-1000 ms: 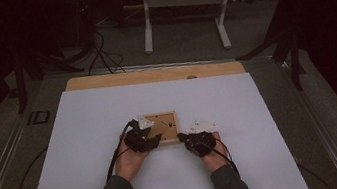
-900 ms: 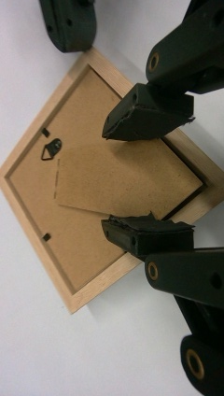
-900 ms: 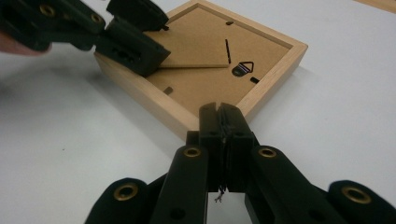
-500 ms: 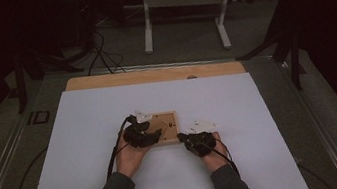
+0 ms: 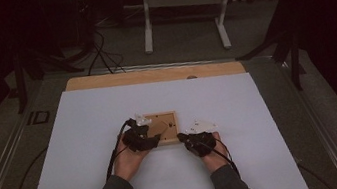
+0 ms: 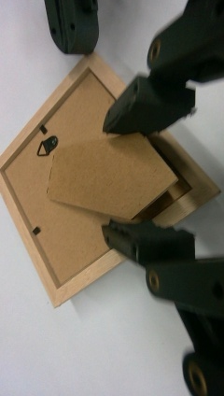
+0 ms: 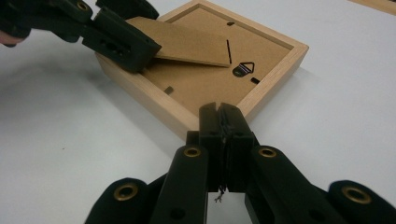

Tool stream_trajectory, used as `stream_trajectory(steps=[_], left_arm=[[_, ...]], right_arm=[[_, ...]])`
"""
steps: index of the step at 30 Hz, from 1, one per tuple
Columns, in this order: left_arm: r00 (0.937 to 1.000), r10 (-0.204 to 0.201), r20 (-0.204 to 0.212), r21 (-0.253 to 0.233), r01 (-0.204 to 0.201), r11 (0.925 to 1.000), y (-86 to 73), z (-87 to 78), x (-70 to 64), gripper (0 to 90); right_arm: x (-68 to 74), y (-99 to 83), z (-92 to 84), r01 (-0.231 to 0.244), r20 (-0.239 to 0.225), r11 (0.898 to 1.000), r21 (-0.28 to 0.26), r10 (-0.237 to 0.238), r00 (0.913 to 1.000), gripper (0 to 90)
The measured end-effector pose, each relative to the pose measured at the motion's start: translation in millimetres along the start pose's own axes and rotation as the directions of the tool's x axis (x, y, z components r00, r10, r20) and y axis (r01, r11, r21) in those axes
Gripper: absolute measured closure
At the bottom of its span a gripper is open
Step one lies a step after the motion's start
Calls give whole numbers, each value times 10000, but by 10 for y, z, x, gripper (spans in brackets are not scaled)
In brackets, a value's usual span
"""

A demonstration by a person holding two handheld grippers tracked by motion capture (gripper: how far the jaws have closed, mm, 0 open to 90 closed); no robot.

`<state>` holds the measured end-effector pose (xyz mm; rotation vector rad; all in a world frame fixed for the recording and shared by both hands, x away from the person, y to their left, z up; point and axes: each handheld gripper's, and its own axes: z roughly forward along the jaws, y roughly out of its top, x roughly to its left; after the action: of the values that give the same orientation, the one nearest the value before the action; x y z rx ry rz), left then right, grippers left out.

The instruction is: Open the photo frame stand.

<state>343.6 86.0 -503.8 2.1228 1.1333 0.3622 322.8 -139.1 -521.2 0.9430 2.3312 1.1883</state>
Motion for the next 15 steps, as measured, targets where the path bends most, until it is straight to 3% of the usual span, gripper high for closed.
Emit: stream_trajectory(steps=[3, 10, 12, 15], left_arm=[[10000, -91, 17, -104, 92, 9999, 13, -21, -2, 496], [9962, -770, 396, -529, 790, 9955, 89, -87, 13, 495], [9912, -1140, 672, -571, 1179, 9914, 108, -91, 38, 486], [9756, -1841, 1193, -517, 1913, 9802, 127, -88, 97, 474]], right_arm=[[0, 0, 0, -9, 1, 10000, -1, 9, 10000, 880], [-1, -2, -1, -1, 11, 10000, 3, 1, 10000, 880], [0, -2, -1, -2, 11, 10000, -1, 2, 10000, 880], [-2, -3, 0, 0, 12, 10000, -15, 1, 10000, 880]])
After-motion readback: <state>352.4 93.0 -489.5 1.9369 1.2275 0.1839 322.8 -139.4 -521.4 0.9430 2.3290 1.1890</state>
